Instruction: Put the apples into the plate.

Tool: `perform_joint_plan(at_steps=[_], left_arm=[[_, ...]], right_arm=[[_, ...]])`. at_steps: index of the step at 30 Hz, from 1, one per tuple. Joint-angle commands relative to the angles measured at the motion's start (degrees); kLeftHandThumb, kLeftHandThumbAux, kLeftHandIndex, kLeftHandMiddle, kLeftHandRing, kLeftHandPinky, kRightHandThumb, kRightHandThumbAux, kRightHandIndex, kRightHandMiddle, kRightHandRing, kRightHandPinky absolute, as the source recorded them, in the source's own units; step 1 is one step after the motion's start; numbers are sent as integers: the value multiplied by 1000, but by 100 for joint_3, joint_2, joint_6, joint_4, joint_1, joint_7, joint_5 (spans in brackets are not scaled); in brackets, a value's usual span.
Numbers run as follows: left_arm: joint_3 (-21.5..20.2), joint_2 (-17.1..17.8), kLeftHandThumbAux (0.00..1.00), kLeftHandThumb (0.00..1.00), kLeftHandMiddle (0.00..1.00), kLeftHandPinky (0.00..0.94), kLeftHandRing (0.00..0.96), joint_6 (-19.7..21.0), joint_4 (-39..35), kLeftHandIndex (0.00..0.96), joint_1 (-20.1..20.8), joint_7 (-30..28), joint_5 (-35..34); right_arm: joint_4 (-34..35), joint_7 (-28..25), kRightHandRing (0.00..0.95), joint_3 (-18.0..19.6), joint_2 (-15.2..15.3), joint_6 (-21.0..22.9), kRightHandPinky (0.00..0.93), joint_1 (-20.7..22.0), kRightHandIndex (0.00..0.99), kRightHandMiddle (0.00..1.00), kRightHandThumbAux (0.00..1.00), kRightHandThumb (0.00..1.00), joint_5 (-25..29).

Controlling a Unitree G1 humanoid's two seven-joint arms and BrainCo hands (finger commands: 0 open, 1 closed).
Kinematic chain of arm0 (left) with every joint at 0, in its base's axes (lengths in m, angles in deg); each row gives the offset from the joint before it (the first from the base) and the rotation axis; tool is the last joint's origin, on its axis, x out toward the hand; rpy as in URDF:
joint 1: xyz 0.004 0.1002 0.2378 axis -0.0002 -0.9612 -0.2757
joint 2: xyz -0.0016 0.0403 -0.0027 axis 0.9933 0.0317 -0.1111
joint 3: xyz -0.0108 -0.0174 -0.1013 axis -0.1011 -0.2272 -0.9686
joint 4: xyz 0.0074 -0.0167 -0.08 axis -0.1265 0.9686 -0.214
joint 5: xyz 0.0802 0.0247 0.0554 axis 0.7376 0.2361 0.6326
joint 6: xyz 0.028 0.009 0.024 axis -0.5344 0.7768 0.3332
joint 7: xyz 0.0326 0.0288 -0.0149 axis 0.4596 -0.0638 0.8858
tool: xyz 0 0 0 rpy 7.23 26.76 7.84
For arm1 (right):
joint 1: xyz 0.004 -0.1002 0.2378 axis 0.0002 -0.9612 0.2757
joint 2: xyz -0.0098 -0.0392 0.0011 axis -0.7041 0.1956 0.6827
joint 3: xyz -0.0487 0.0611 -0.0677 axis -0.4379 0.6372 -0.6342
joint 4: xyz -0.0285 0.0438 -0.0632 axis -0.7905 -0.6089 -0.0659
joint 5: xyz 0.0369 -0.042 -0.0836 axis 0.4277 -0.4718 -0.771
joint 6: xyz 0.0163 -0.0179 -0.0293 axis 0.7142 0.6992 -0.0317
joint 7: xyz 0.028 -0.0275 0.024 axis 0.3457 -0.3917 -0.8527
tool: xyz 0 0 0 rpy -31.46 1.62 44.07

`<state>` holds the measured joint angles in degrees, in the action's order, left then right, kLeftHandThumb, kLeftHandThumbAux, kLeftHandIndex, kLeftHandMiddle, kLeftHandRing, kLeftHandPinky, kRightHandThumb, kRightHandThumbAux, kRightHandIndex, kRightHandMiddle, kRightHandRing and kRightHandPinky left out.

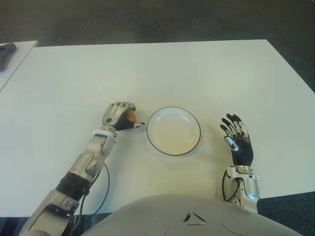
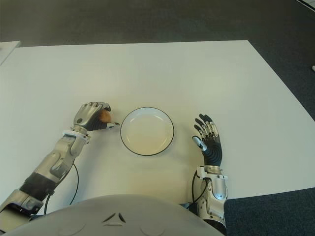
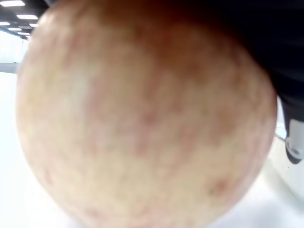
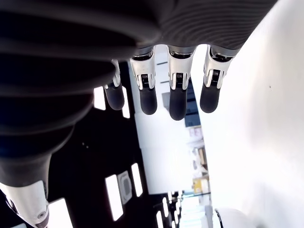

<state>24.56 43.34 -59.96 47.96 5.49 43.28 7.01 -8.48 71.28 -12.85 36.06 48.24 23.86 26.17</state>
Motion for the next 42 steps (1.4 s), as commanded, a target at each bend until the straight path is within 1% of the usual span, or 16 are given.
perform_joint_plan(at_steps=[1,5,7,10,21,25,29,38,41,42], left_arm=[[-187,87,661,858,530,792,819,94,-440,414,35,-263,133],[-302,149,661,859,535,809,835,-59,-563,413,16,-198,161],[-392,138,662,859,537,817,841,-68,-794,412,-81,-220,144],[-476,89,662,858,538,821,846,-67,-945,410,-162,-222,131],[-521,16,663,858,537,824,851,-107,-1123,408,-186,-246,226],[-398,57,663,858,536,822,852,-242,-1212,409,-178,-60,557],[-331,16,662,857,535,821,850,-362,-1203,409,-168,130,830],[-222,-122,663,856,534,821,845,-524,-1343,408,-219,110,1081],[-184,-103,662,856,534,819,842,-638,-1352,408,-198,97,1127],[-98,-191,662,856,534,819,841,-616,-1434,408,-215,-8,1149]], right_arm=[[-165,27,154,-3,-41,120,186,-20,118,151,652,285,36],[-183,6,156,-7,-47,118,189,-7,118,153,656,286,60],[-187,4,157,-8,-47,119,188,-6,119,153,657,286,60],[-204,9,156,-18,-59,106,185,2,119,153,657,286,42],[-284,-25,155,-36,-92,-31,185,34,118,153,660,289,40],[-276,-25,154,-51,-85,4,184,35,117,152,657,287,45],[-270,-14,154,-61,-87,20,183,35,116,151,655,282,31],[-270,3,155,-63,-92,9,188,30,117,152,657,275,11],[-260,9,156,-65,-99,8,188,24,117,152,659,275,9],[-254,14,156,-66,-100,11,188,20,117,152,659,275,3]])
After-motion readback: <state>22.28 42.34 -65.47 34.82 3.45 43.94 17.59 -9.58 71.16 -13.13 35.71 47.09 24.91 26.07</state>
